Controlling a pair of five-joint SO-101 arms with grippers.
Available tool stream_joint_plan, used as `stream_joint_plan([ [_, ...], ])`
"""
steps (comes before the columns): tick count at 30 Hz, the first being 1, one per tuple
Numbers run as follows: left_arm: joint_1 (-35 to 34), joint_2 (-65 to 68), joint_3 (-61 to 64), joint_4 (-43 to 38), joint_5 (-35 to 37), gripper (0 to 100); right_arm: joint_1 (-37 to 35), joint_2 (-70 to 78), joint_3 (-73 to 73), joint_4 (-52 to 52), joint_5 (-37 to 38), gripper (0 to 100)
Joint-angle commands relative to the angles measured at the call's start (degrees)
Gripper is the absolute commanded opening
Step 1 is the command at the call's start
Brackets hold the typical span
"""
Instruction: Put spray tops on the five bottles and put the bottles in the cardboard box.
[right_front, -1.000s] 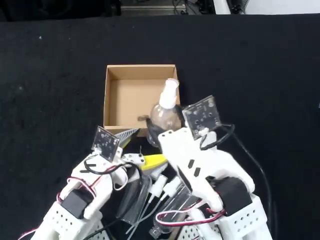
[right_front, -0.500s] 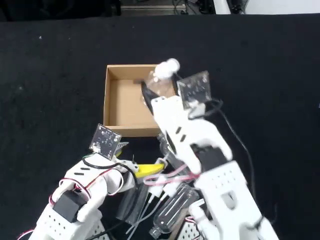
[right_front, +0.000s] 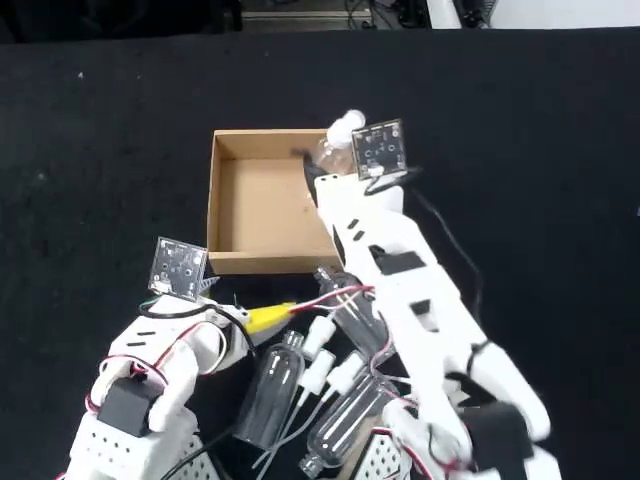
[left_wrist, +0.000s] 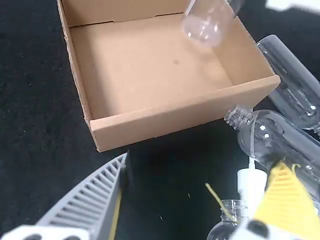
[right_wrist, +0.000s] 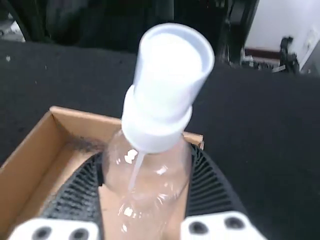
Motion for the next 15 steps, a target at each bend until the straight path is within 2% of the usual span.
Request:
stream_joint_plan([
  [1, -0.7, -0.9, -4.0, -0.2, 0.5, 39, 0.8, 3.2, -6.9, -2.2, 3.3, 1.1],
  [6, -0.7, -0.9, -4.0, -0.2, 0.5, 39, 1.5, 8.2, -10.8, -2.2, 7.0, 1.1],
  [11, -0.7, -0.9, -4.0, -0.2, 0.5, 39, 2.5, 12.1, -13.0, -2.7, 6.7, 1.1],
  [15, -0.7, -0.9, -4.0, -0.2, 0.5, 39, 2.5, 16.1, -13.3, -7.4, 6.7, 1.1],
])
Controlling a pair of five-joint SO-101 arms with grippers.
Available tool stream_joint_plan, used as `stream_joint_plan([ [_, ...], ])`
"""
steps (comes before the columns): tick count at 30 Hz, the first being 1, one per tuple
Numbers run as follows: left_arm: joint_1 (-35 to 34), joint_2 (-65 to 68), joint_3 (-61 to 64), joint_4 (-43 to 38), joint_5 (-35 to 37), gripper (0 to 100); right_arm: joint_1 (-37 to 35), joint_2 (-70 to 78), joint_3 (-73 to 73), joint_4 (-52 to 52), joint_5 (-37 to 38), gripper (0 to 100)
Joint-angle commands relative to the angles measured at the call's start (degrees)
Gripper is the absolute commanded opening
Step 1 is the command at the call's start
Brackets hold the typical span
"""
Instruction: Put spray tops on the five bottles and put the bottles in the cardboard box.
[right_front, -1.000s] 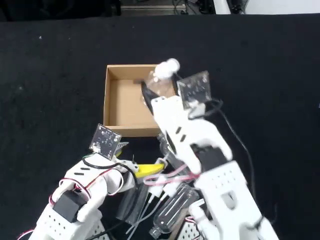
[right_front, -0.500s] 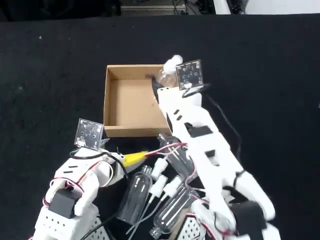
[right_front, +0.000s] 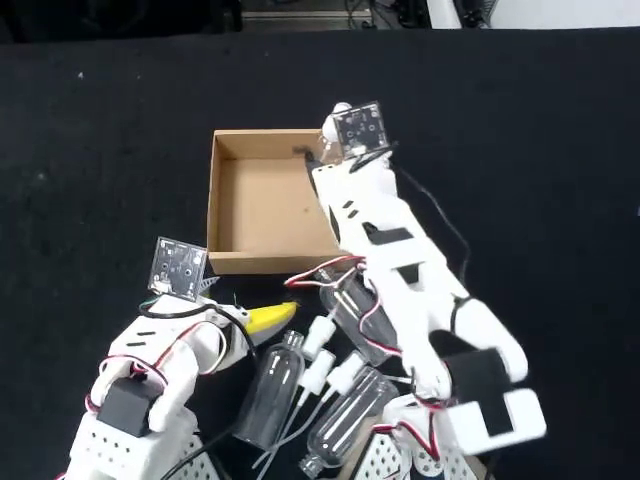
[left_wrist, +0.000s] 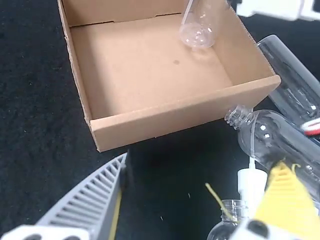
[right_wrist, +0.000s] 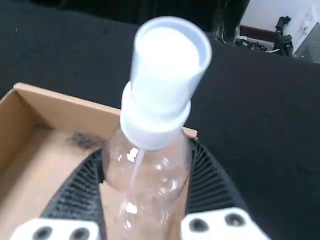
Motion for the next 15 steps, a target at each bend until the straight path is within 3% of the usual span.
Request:
stream_joint_plan([
  [1, -0.5, -0.9, -4.0, -0.2, 0.5, 39, 1.1, 1.6, -4.2, -5.9, 0.4, 1.1],
  [15, -0.5, -0.9, -4.1, -0.2, 0.5, 39, 0.9, 12.5, -6.6, -14.5, 0.6, 1.5],
])
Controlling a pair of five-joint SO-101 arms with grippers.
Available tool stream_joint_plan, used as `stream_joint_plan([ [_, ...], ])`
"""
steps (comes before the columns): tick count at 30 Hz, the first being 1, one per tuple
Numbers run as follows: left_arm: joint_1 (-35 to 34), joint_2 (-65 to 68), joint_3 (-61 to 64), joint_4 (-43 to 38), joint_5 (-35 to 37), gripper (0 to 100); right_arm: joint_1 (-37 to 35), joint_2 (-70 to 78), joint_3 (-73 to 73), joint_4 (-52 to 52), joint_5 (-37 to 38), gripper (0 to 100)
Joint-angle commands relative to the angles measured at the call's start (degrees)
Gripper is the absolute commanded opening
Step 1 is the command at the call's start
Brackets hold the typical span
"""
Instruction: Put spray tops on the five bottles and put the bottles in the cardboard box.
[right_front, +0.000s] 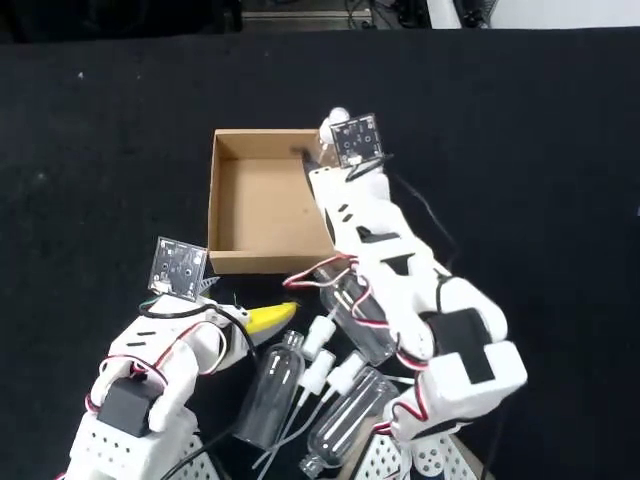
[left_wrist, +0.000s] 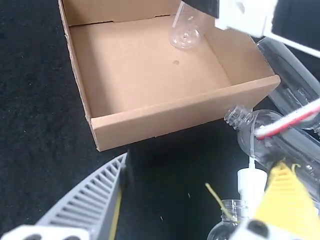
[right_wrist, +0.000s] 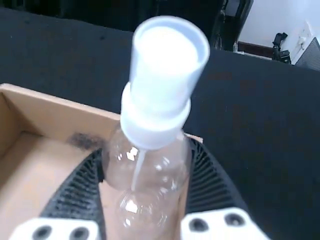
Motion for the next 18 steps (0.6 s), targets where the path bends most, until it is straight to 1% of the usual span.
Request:
stream_joint_plan([
  [1, -0.6, -0.9, -4.1, -0.2, 0.5, 39, 0.8, 1.1, -5.0, -1.3, 0.4, 1.5],
  [9, -0.6, -0.9, -4.2, -0.2, 0.5, 39, 0.6, 3.0, -6.5, -1.2, 0.4, 2.0],
  [14, -0.6, -0.9, -4.2, -0.2, 0.5, 39, 0.6, 3.0, -7.5, 3.1, 0.4, 13.5],
  [18, -0.6, -0.9, -4.2, -0.2, 0.5, 39, 0.5, 2.9, -8.0, 4.9, 0.4, 15.3],
])
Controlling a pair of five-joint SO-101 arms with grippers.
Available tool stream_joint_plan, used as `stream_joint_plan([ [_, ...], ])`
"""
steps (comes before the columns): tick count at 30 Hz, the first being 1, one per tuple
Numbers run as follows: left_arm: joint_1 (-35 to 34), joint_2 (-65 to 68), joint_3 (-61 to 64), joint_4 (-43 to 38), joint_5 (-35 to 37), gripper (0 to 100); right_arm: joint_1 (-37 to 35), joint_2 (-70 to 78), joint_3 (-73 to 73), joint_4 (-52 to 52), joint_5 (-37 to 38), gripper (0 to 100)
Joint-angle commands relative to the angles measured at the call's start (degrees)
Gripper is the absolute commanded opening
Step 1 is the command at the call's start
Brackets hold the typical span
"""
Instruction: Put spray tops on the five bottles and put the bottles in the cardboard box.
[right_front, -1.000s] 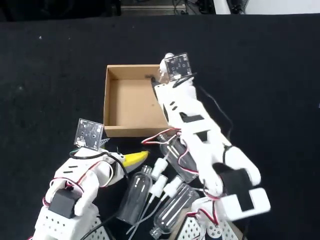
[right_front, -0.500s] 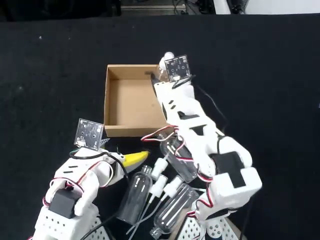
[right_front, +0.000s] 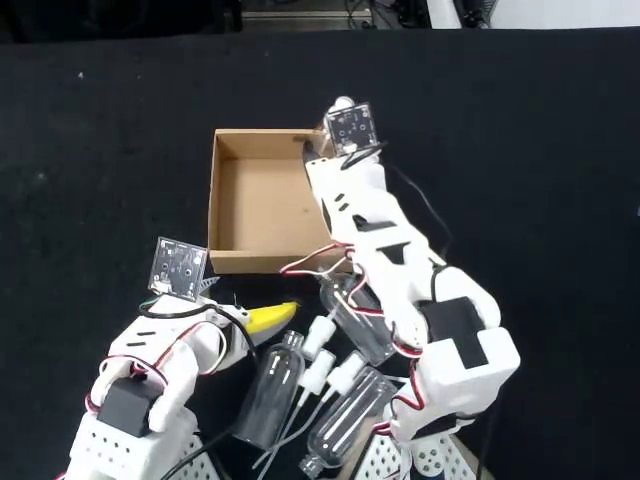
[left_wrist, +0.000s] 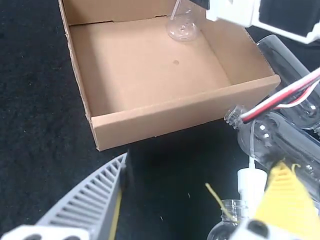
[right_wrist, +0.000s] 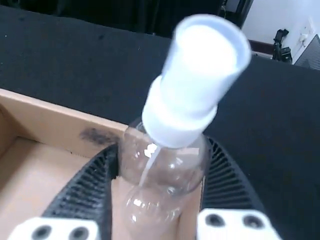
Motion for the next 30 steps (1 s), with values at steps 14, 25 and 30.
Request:
stream_joint_plan([
  [14, -0.7, -0.9, -4.2, -0.2, 0.4, 39, 0.5, -0.5, -2.2, 1.6, 0.4, 28.6],
  [25, -0.7, -0.9, -4.2, -0.2, 0.4, 39, 0.5, -0.8, -2.2, 1.7, 0.4, 31.2],
  [30, -0.7, -0.9, -4.2, -0.2, 0.4, 39, 0.5, -5.1, -2.0, 7.0, 0.1, 35.0],
])
